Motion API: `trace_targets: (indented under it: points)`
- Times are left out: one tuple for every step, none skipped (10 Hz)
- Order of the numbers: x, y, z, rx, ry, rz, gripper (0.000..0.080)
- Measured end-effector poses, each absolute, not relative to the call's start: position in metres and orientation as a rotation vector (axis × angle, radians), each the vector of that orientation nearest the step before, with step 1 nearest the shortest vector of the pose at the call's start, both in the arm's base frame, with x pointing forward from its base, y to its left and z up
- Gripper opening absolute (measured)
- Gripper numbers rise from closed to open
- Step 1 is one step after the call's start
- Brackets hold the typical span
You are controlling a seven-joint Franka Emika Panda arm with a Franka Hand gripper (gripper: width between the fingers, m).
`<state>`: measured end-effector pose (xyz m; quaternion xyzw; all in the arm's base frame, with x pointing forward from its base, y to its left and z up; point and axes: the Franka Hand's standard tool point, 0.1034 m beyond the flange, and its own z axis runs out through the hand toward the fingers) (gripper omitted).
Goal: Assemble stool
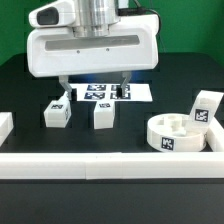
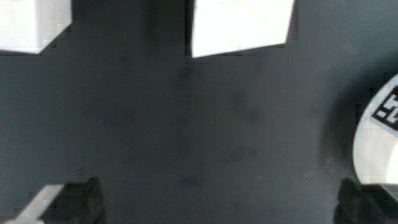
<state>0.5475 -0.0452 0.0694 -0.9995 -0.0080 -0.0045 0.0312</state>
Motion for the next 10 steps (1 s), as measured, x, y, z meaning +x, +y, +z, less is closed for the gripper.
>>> trace_targets:
  points:
    - [0.544,-0.041,0.070,-3.062,-0.022,0.094,0.0649]
    - [0.543,-0.041,0.069,-3.048,-0.017,0.211,0.0649]
    - [0.536,-0.047,0.061,-3.043,0.081,0.355,0.0649]
    - [0.529,-0.050,0.055,-3.041,0.122,0.473,0.0649]
    - [0.524,-0.050,0.050,-3.025,0.149,0.562,0.0649]
    - [0.519,-0.048,0.048,-2.992,0.147,0.665,0.0649]
    - [0.518,-0.048,0.048,-2.962,0.144,0.759,0.0649]
    - [0.518,-0.049,0.047,-2.943,0.143,0.813,0.0649]
    - [0.511,-0.048,0.047,-2.896,0.144,0.931,0.0649]
    - [0.512,-0.051,0.042,-2.872,0.146,1.015,0.0649]
